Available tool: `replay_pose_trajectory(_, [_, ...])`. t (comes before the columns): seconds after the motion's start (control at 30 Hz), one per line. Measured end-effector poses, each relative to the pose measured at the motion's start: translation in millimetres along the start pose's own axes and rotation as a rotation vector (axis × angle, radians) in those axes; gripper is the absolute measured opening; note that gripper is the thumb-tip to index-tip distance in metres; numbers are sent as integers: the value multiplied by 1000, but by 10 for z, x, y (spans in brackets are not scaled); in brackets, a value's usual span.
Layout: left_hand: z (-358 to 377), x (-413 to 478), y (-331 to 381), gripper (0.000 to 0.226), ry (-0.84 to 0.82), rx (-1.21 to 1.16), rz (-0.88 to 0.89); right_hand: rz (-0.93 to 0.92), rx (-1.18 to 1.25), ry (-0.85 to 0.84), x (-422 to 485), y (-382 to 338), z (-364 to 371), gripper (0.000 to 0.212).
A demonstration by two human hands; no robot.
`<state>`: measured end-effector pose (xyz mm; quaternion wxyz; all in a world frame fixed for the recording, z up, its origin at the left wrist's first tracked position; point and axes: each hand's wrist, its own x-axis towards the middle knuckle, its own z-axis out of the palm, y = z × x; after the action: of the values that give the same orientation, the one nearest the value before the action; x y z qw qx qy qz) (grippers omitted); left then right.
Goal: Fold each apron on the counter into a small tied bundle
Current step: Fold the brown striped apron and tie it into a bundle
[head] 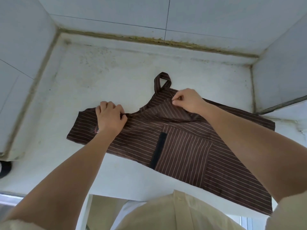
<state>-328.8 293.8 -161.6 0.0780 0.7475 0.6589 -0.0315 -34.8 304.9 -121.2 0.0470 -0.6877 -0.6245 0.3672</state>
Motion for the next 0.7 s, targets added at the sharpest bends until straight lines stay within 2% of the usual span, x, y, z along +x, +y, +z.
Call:
replay_pose_trajectory(0.07, [-35,27,-37,23,43,-46,-33,-14,57,237,95,-32,-8,12])
replay_pose_trajectory(0.13, [-57,57,-54,24,22,-32,-59,-7,85,339,189,-74,-3,9])
replay_pose_trajectory(0.3, [-7,143,-17,26,-13,-48,-51,3,52,273,399,-172,74,10])
replay_pose_trajectory(0.43, [33,282,150,32,18,-258,141,-22,100,311,542,-171,132,9])
replay_pose_trajectory(0.53, [75,407,365,43,-109,-313,216,-75,257,248,614,-132,184,6])
replay_pose_trajectory(0.6, [126,476,486,48,-180,-299,210,-74,333,174,630,-104,206,16])
replay_pose_trajectory(0.7, [160,544,585,30,-168,-335,174,-78,342,149,653,-70,220,46])
